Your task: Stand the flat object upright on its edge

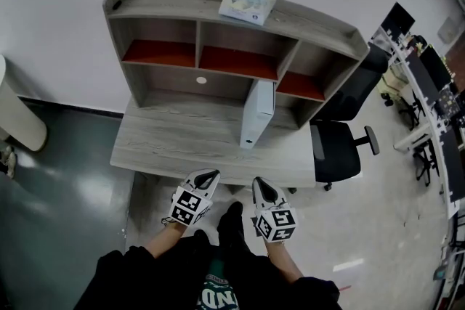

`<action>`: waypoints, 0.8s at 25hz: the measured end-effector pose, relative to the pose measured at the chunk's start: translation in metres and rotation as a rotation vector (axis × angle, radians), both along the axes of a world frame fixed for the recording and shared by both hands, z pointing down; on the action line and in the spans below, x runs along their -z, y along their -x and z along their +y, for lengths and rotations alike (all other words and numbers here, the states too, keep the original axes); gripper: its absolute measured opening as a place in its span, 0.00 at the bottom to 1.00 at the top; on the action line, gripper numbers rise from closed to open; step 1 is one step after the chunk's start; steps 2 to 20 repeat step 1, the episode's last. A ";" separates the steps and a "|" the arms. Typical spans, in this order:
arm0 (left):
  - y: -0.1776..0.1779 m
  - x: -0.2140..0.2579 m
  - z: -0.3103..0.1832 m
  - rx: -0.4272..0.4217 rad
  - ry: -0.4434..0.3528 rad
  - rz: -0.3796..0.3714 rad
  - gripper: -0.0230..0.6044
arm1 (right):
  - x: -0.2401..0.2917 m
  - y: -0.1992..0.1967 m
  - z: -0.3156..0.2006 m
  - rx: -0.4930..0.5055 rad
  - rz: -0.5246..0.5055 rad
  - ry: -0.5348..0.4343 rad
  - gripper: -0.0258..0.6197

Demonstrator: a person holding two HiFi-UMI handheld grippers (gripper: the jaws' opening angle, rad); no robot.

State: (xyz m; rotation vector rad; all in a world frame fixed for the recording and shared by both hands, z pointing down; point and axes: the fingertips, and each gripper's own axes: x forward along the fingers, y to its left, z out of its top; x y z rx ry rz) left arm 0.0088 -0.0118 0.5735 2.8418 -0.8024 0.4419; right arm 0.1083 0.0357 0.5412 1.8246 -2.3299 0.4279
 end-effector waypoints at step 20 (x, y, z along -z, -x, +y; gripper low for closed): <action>0.000 -0.001 0.000 0.001 0.001 0.001 0.06 | -0.001 0.000 0.001 0.001 0.001 0.000 0.09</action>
